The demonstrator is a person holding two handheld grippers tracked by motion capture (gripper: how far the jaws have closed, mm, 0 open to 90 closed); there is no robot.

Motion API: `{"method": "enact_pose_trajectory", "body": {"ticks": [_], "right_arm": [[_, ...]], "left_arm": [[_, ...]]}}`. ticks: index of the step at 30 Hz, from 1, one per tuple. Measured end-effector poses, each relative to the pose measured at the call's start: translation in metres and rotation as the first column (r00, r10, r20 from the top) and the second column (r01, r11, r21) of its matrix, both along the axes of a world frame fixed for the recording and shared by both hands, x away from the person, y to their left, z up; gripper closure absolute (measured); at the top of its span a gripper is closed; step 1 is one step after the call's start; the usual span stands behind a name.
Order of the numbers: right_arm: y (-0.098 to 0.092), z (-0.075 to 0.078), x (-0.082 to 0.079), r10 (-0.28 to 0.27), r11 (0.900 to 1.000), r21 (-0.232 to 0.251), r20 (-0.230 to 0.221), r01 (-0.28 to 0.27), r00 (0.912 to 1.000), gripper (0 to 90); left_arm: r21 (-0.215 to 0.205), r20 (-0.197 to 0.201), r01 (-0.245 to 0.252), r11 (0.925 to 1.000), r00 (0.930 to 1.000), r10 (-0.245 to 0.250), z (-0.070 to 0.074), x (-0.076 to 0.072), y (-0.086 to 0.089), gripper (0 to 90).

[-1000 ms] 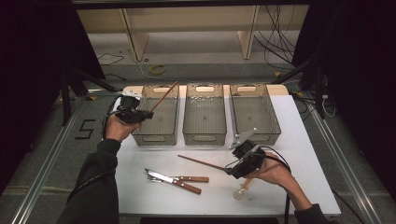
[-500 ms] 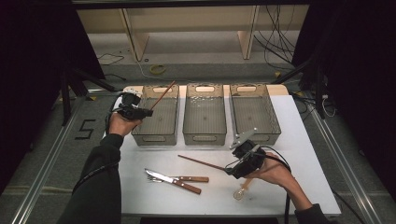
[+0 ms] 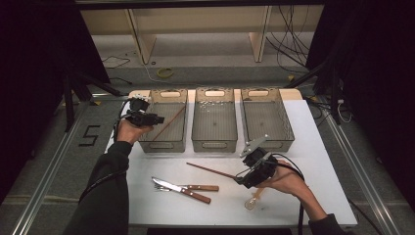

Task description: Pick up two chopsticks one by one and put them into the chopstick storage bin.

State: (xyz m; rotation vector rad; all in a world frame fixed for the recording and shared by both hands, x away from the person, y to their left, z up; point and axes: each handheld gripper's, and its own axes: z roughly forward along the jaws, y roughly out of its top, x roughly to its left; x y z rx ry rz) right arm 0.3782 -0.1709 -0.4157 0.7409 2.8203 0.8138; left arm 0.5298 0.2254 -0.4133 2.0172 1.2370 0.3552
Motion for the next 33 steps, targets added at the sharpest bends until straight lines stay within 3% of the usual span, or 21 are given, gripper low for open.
{"method": "enact_pose_trajectory", "body": {"ticks": [6, 11, 15, 17, 23, 24, 27, 29, 33], "right_arm": [[0.000, 0.000, 0.000, -0.006, 1.000, 0.000, -0.002, 0.006, 1.0000, 28.3], [0.002, -0.001, 0.003, -0.004, 1.000, -0.015, -0.005, 0.004, 1.0000, 30.1], [0.003, -0.003, 0.006, -0.002, 0.999, -0.043, -0.022, 0.001, 0.9998, 33.3], [0.005, -0.005, 0.009, -0.006, 0.997, -0.079, -0.032, 0.004, 0.9995, 34.7], [0.014, -0.015, 0.019, 0.019, 0.986, -0.163, -0.072, -0.030, 0.9972, 42.8], [0.015, -0.017, 0.020, 0.019, 0.985, -0.170, -0.080, -0.033, 0.9966, 44.4], [0.019, -0.020, 0.024, 0.027, 0.979, -0.196, -0.098, -0.046, 0.9949, 48.5], [0.020, -0.022, 0.026, 0.030, 0.976, -0.210, -0.103, -0.052, 0.9942, 51.2], [0.022, -0.027, 0.029, 0.038, 0.968, -0.243, -0.114, -0.065, 0.9928, 56.7]], "left_arm": [[-0.076, 0.016, 0.022, 0.9969, 0.9996, -0.021, 0.008, -0.015, 0.001, 34.9], [-0.137, 0.052, 0.071, 0.9880, 0.9965, -0.065, 0.015, -0.038, -0.004, 27.0], [-0.143, 0.095, 0.124, 0.9820, 0.9893, -0.111, 0.020, -0.061, -0.010, 22.7], [-0.144, 0.114, 0.145, 0.9788, 0.9850, -0.130, 0.020, -0.071, -0.013, 22.1], [-0.149, 0.124, 0.202, 0.9680, 0.9750, -0.184, 0.013, -0.101, -0.029, 20.6], [-0.166, 0.133, 0.214, 0.9626, 0.9720, -0.193, 0.012, -0.105, -0.032, 20.7], [-0.134, 0.151, 0.250, 0.9591, 0.9616, -0.229, 0.010, -0.114, -0.041, 19.3], [-0.146, 0.151, 0.280, 0.9488, 0.9541, -0.259, 0.009, -0.119, -0.046, 19.4], [-0.132, 0.147, 0.303, 0.9438, 0.9477, -0.283, 0.005, -0.127, -0.053, 17.3]]}}
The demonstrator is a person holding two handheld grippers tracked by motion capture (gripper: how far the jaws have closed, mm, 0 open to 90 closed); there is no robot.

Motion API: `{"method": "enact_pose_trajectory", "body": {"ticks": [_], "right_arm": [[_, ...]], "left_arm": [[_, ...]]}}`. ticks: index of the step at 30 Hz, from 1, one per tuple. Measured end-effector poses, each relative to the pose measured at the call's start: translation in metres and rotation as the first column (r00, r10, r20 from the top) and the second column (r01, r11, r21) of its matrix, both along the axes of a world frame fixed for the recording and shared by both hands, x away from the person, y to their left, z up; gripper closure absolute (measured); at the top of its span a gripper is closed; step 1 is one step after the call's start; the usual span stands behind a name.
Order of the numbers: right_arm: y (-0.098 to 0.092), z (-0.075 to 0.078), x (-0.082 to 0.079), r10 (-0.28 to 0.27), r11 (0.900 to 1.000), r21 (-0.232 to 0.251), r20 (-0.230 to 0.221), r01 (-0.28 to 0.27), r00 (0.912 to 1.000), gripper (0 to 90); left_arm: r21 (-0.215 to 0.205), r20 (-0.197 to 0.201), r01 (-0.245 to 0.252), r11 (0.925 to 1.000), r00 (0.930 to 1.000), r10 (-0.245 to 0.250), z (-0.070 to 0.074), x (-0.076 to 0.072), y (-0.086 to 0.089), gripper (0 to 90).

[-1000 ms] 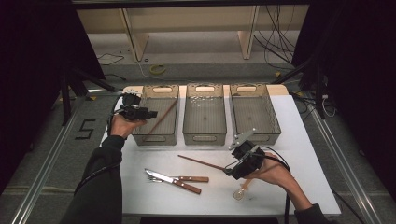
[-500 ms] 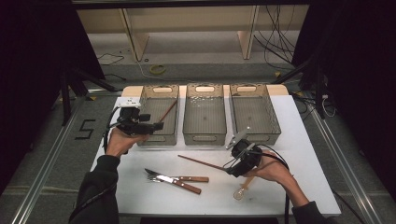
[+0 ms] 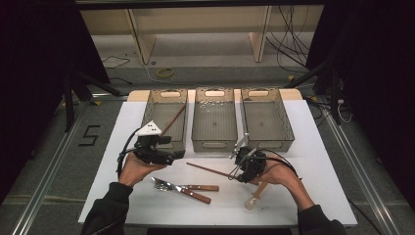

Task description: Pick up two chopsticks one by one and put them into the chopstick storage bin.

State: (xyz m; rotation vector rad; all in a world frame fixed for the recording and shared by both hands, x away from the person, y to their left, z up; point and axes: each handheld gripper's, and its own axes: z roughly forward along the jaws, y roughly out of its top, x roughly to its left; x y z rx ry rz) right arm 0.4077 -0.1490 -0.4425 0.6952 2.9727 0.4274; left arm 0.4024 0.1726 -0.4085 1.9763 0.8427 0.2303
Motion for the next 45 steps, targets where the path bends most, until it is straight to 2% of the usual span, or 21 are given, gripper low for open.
{"method": "enact_pose_trajectory", "body": {"ticks": [4, 8, 14, 17, 21, 29, 33, 39, 45], "right_arm": [[0.004, -0.005, 0.001, 0.016, 0.999, -0.027, -0.022, -0.016, 0.9996, 60.9], [0.007, -0.009, 0.000, 0.039, 0.997, -0.062, -0.023, -0.040, 0.9990, 65.4], [0.008, -0.013, 0.002, 0.045, 0.994, -0.097, -0.033, -0.048, 0.9984, 72.4], [0.009, -0.013, 0.000, 0.046, 0.994, -0.098, -0.036, -0.049, 0.9983, 76.9], [0.011, -0.013, -0.001, 0.072, 0.991, -0.112, -0.038, -0.075, 0.9967, 82.9], [0.013, -0.013, -0.004, 0.112, 0.985, -0.129, -0.024, -0.114, 0.9934, 84.4], [0.014, -0.009, -0.006, 0.137, 0.986, -0.099, -0.014, -0.138, 0.9905, 84.6], [0.017, 0.008, -0.014, 0.171, 0.984, -0.062, 0.024, -0.169, 0.9850, 84.7], [0.020, 0.018, -0.021, 0.200, 0.979, -0.050, 0.046, -0.197, 0.9788, 84.6]], "left_arm": [[0.010, 0.003, 0.014, 0.9998, 0.9999, -0.014, -0.003, -0.006, -0.001, 17.2], [0.007, 0.006, 0.024, 0.9997, 0.9997, -0.024, -0.003, -0.009, -0.001, 17.1], [0.031, 0.006, 0.035, 0.9989, 0.9994, -0.035, -0.007, -0.011, -0.004, 16.6], [0.041, 0.007, 0.031, 0.9987, 0.9995, -0.031, -0.009, -0.012, -0.004, 16.8], [0.044, 0.004, 0.029, 0.9986, 0.9996, -0.030, -0.009, -0.012, -0.003, 16.9], [0.054, 0.012, 0.046, 0.9975, 0.9989, -0.046, -0.009, -0.013, -0.005, 17.2], [0.063, 0.014, 0.065, 0.9958, 0.9977, -0.066, -0.010, -0.015, -0.008, 17.5], [0.101, 0.017, 0.105, 0.9893, 0.9941, -0.108, -0.009, -0.018, -0.014, 17.8], [0.124, 0.018, 0.132, 0.9834, 0.9906, -0.136, -0.007, -0.020, -0.019, 18.0]]}}
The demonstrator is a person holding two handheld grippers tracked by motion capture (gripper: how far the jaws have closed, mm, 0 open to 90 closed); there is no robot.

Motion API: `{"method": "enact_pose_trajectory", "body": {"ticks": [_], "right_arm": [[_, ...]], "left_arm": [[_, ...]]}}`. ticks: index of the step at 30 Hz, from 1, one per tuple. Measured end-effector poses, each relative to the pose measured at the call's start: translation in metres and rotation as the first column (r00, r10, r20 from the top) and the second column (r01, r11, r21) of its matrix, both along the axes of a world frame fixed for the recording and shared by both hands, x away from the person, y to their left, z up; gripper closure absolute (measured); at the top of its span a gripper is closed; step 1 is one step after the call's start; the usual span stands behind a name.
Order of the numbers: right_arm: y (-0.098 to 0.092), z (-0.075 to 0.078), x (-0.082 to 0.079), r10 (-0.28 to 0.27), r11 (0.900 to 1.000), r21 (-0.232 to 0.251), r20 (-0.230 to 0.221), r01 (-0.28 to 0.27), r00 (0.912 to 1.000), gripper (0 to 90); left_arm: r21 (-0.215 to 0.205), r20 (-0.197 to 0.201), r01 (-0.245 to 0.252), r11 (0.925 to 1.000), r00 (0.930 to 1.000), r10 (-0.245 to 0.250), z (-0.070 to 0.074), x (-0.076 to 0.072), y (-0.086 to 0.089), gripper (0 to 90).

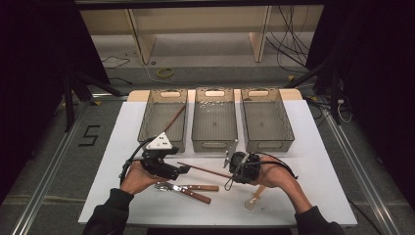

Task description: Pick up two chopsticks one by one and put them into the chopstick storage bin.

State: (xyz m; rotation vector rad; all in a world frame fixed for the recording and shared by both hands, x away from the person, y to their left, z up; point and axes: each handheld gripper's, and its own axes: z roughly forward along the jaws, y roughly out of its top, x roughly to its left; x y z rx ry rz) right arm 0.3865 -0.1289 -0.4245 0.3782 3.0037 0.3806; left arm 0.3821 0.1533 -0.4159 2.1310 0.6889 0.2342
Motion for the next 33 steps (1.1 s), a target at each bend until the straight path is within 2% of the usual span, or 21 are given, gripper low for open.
{"method": "enact_pose_trajectory", "body": {"ticks": [12, 17, 22, 24, 28, 30, 31, 32, 33], "right_arm": [[0.004, 0.006, -0.007, 0.021, 1.000, -0.005, 0.019, -0.021, 0.9996, 84.6], [0.006, 0.008, -0.010, 0.040, 0.999, -0.009, 0.025, -0.039, 0.9989, 84.6], [0.009, 0.011, -0.014, 0.062, 0.998, -0.017, 0.030, -0.062, 0.9976, 84.6], [0.011, 0.012, -0.017, 0.070, 0.997, -0.015, 0.031, -0.069, 0.9971, 84.6], [0.014, 0.014, -0.020, 0.081, 0.997, -0.017, 0.038, -0.081, 0.9960, 84.5], [0.014, 0.014, -0.021, 0.088, 0.996, -0.017, 0.038, -0.088, 0.9953, 84.6], [0.015, 0.015, -0.022, 0.097, 0.995, -0.021, 0.040, -0.096, 0.9945, 84.5], [0.016, 0.015, -0.023, 0.099, 0.995, -0.020, 0.039, -0.098, 0.9943, 84.6], [0.017, 0.016, -0.024, 0.105, 0.994, -0.019, 0.042, -0.104, 0.9936, 84.5]], "left_arm": [[0.030, -0.002, 0.035, 0.9989, 0.9994, -0.035, 0.005, -0.005, -0.009, 18.5], [0.065, -0.003, 0.061, 0.9960, 0.9981, -0.061, 0.004, -0.008, -0.015, 19.0], [0.109, -0.010, 0.107, 0.9882, 0.9943, -0.106, 0.004, -0.010, -0.022, 19.6], [0.137, -0.014, 0.113, 0.9841, 0.9936, -0.112, 0.004, -0.011, -0.026, 19.7], [0.164, -0.038, 0.131, 0.9776, 0.9912, -0.127, 0.002, -0.012, -0.029, 20.0], [0.180, -0.045, 0.145, 0.9730, 0.9892, -0.139, 0.001, -0.013, -0.032, 20.8], [0.195, -0.052, 0.162, 0.9674, 0.9866, -0.155, 0.001, -0.013, -0.033, 21.3], [0.193, -0.061, 0.173, 0.9658, 0.9845, -0.165, -0.001, -0.014, -0.035, 22.2], [0.208, -0.066, 0.192, 0.9592, 0.9811, -0.182, -0.001, -0.015, -0.036, 24.0]]}}
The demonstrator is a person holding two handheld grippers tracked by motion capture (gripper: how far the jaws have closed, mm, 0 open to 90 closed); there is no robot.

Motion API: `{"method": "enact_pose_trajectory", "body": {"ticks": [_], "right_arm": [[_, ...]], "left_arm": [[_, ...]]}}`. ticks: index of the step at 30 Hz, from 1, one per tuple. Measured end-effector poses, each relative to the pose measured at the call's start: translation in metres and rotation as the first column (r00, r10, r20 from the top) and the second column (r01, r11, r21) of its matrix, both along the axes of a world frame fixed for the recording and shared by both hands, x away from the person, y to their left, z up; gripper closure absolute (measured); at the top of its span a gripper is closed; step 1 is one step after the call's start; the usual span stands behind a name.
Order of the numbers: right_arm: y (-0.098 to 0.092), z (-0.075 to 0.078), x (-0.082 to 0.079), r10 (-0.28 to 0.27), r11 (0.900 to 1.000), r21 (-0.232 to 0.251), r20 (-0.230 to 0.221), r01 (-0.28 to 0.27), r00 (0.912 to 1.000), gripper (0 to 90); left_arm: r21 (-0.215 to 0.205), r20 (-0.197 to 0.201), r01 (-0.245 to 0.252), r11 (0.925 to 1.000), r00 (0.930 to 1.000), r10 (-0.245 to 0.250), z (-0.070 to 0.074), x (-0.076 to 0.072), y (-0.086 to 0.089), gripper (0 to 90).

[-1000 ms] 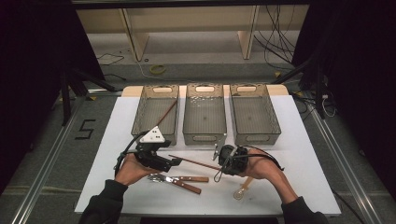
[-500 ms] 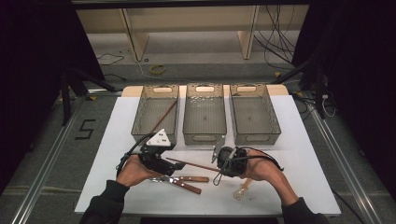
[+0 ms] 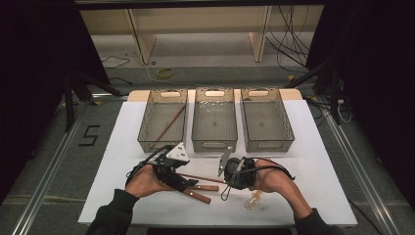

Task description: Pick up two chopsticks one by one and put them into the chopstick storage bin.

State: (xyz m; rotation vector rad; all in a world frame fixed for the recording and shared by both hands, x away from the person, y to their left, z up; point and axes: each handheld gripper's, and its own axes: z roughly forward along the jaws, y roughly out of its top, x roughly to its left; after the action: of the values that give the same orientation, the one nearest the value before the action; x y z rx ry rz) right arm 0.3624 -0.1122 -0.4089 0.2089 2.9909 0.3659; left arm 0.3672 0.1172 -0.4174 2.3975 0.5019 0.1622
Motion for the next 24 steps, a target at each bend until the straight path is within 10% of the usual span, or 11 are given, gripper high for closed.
{"method": "enact_pose_trajectory", "body": {"ticks": [7, 24], "right_arm": [[0.006, 0.003, -0.007, 0.025, 1.000, -0.009, -0.002, -0.025, 0.9997, 84.6], [0.014, 0.006, -0.020, 0.089, 0.996, -0.005, 0.004, -0.089, 0.9960, 84.5]], "left_arm": [[0.098, 0.001, 0.091, 0.9910, 0.9958, -0.092, -0.007, -0.006, -0.011, 32.1], [0.132, -0.044, 0.189, 0.9731, 0.9818, -0.185, -0.012, -0.012, -0.018, 65.8]]}}
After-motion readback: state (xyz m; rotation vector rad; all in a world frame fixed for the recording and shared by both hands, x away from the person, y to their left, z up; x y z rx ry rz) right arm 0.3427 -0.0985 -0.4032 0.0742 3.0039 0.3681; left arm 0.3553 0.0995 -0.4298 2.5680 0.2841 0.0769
